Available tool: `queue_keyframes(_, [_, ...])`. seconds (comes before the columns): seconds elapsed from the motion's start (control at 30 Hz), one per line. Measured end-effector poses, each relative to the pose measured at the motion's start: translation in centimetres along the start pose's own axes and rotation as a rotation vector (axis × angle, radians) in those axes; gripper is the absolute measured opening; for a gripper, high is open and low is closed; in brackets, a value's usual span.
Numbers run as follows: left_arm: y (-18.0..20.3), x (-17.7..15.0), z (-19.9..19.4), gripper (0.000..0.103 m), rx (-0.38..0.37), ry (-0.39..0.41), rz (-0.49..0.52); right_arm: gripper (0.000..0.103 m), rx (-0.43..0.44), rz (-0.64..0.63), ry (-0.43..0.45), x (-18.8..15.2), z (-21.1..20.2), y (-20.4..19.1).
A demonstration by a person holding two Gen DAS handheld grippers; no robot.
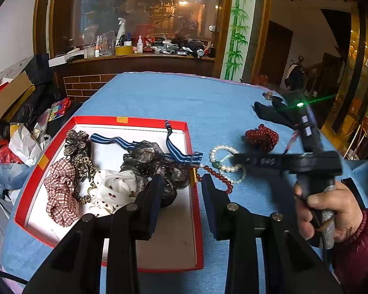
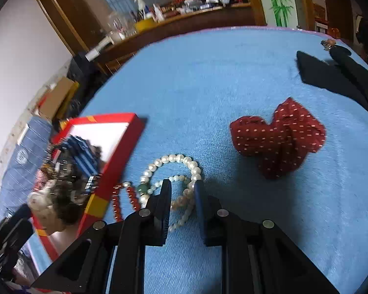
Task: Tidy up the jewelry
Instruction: 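Move the right tool to the pearl bracelet and grasp it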
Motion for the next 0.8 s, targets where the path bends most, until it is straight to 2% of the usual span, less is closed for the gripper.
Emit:
queue_keyframes(0.03, [0.1, 0.1, 0.1, 0.031, -0.002, -0.001, 0.000, 0.015, -0.017, -0.019, -0.016, -0.2, 0.3, -0.2])
queue_keyframes(0.17, [0.8, 0.2, 0.4, 0.031, -0.015, -0.020, 0.014, 0.011, -0.065, -0.016, 0.011, -0.5, -1.4, 0.5])
queue_keyframes(0.23, [1.5, 0.3, 0.7, 0.031, -0.027, -0.038, 0.030, 0.000, -0.080, 0.024, 0.029, -0.8, -2.7, 1.8])
queue_keyframes(0.3, [2.4, 0.5, 0.9, 0.031, -0.050, -0.056, 0.045, 0.000, -0.101, 0.060, 0.062, -1.4, -4.8, 3.4])
queue_keyframes(0.43, [4.5, 0.9, 2.0, 0.031, -0.114, -0.110, 0.060, 0.000, -0.116, 0.103, 0.076, -2.6, -7.7, 6.1])
queue_keyframes(0.53, [5.4, 1.2, 2.6, 0.031, -0.126, -0.119, 0.060, 0.001, -0.056, 0.139, 0.039, -2.5, -8.6, 7.0])
queue_keyframes(0.6, [5.7, 1.3, 2.9, 0.031, -0.120, -0.119, 0.060, 0.003, -0.010, 0.131, 0.002, -2.0, -8.2, 6.1])
queue_keyframes(0.67, [5.9, 1.2, 3.1, 0.031, -0.120, -0.127, 0.057, 0.010, 0.030, 0.118, -0.032, -1.2, -7.0, 4.8])
queue_keyframes(0.7, [5.9, 1.1, 3.2, 0.031, -0.119, -0.130, 0.057, 0.018, 0.035, 0.101, -0.045, -0.9, -6.3, 4.2])
queue_keyframes(0.8, [5.9, 0.9, 3.4, 0.031, -0.112, -0.134, 0.062, 0.019, 0.016, 0.071, -0.069, 0.2, -3.3, 3.0])
Point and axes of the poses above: each gripper's, at about its wrist camera, not at the fingertips, and z roughly the way its jaws point, y to its right, x to its top, the point moved 5 cm from there along z, roughly the way its jaws point, and after that the axes turned 2 degrees about x, right-handed, at the moved point
